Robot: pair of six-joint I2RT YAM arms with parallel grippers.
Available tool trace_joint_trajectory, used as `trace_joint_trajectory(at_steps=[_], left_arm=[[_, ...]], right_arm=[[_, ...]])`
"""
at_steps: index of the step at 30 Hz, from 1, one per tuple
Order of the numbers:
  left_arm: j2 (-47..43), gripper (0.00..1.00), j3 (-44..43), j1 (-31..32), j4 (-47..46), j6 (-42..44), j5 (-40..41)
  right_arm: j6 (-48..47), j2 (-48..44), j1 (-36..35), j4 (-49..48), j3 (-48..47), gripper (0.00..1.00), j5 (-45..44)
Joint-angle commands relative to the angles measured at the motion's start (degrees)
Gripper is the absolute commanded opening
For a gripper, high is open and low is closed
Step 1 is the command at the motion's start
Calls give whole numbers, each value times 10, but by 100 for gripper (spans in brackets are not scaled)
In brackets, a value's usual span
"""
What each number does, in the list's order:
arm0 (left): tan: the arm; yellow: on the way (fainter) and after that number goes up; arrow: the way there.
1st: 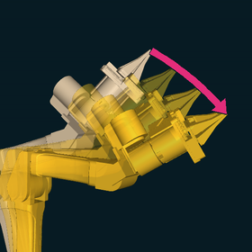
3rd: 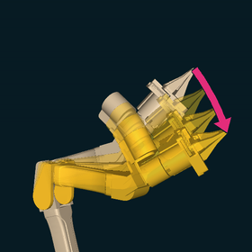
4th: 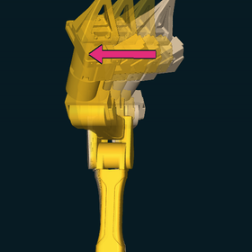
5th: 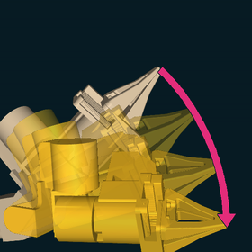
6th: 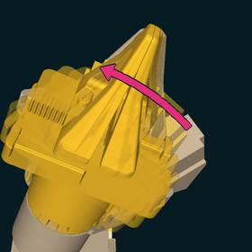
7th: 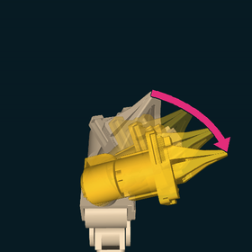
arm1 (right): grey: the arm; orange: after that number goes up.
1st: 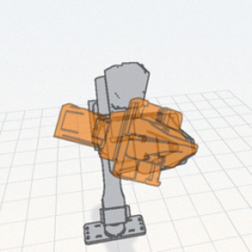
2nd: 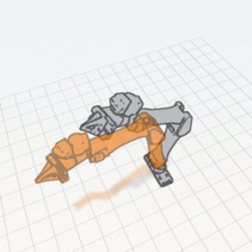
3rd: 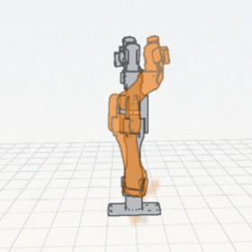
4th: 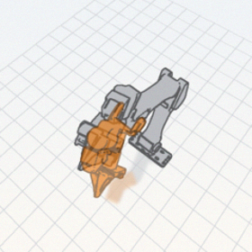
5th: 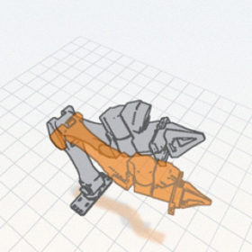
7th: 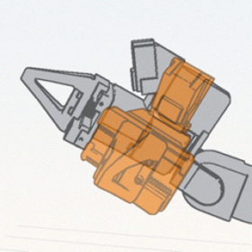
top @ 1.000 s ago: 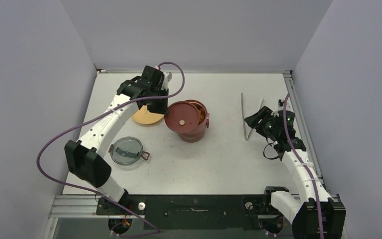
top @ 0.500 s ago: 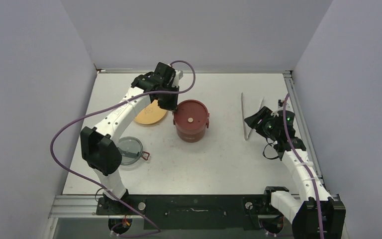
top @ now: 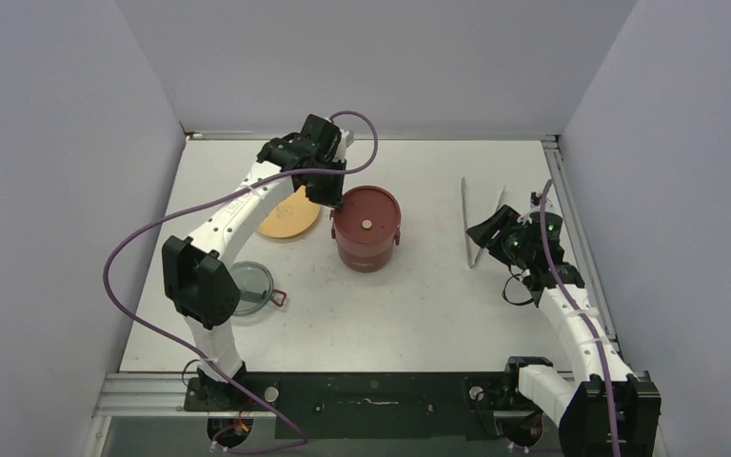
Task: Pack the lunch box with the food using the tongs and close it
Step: Close the box lid on the packing box.
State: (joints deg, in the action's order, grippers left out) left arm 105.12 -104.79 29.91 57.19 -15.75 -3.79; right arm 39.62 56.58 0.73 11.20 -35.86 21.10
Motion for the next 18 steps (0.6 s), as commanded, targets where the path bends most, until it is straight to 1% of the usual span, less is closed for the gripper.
trace_joint_trajectory(at_steps=[1,6,12,18], left_arm=[[1,0,-35,1,-4,10,14],[0,0,-38,0,6,16,25],[-3,0,-30,0,11,19,20],[-3,3,-20,-2,7,19,23]], right_arm=[[-1,7,2,-20,2,54,4],[-3,7,2,-19,5,54,4],[-1,11,2,-22,10,54,7],[-1,11,2,-22,10,54,8]])
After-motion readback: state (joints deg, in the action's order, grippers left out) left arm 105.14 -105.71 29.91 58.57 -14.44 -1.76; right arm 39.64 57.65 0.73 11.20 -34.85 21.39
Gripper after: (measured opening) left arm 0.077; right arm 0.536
